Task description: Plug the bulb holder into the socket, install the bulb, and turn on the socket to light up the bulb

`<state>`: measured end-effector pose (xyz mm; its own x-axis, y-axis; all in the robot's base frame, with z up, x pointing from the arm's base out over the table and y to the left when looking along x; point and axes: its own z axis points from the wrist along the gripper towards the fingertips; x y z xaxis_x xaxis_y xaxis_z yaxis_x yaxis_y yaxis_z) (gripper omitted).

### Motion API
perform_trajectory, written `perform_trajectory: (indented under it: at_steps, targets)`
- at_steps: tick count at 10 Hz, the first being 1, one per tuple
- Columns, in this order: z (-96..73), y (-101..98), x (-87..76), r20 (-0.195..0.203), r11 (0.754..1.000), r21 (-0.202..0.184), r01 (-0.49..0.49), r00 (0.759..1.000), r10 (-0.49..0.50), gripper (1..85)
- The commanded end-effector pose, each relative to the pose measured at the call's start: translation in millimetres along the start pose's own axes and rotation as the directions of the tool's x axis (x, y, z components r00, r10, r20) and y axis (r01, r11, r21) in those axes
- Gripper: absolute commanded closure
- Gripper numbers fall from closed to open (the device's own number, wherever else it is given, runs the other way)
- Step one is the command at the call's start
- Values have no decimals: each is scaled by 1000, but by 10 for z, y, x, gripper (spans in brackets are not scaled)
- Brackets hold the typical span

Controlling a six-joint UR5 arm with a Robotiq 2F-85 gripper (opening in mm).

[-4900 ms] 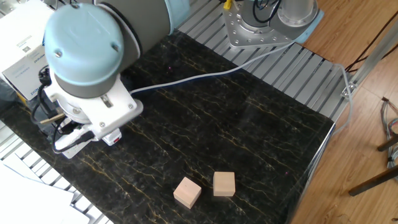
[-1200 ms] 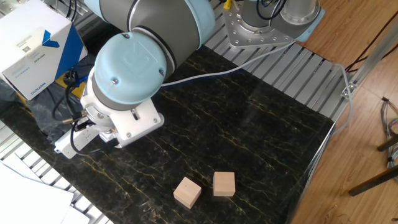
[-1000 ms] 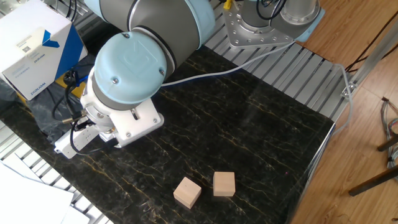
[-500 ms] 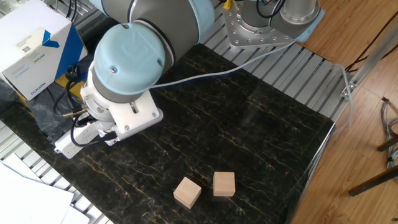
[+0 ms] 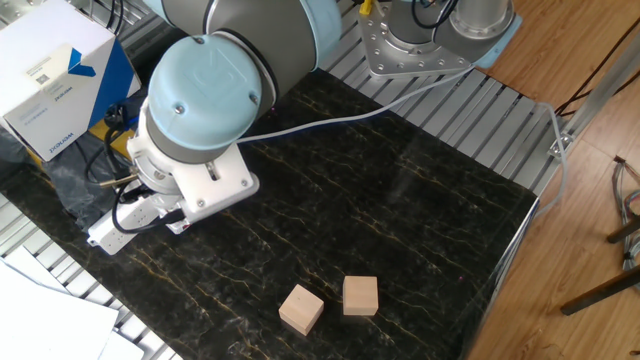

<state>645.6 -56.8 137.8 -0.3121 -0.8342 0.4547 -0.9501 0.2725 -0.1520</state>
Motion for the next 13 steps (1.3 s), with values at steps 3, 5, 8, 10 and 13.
perform_trajectory:
  at_steps: [3, 5, 8, 10, 13]
  targets:
    - [29, 38, 11, -8, 1000, -2, -30, 1000, 30, 597]
    - [59, 51, -18, 2, 999, -6, -39, 999, 39, 597]
    - [91, 62, -75, 2, 999, -3, -48, 999, 48, 597]
    - [93, 40, -76, 1, 999, 4, -53, 999, 53, 600]
    - [108, 0, -65, 2, 998, 10, -61, 998, 61, 603]
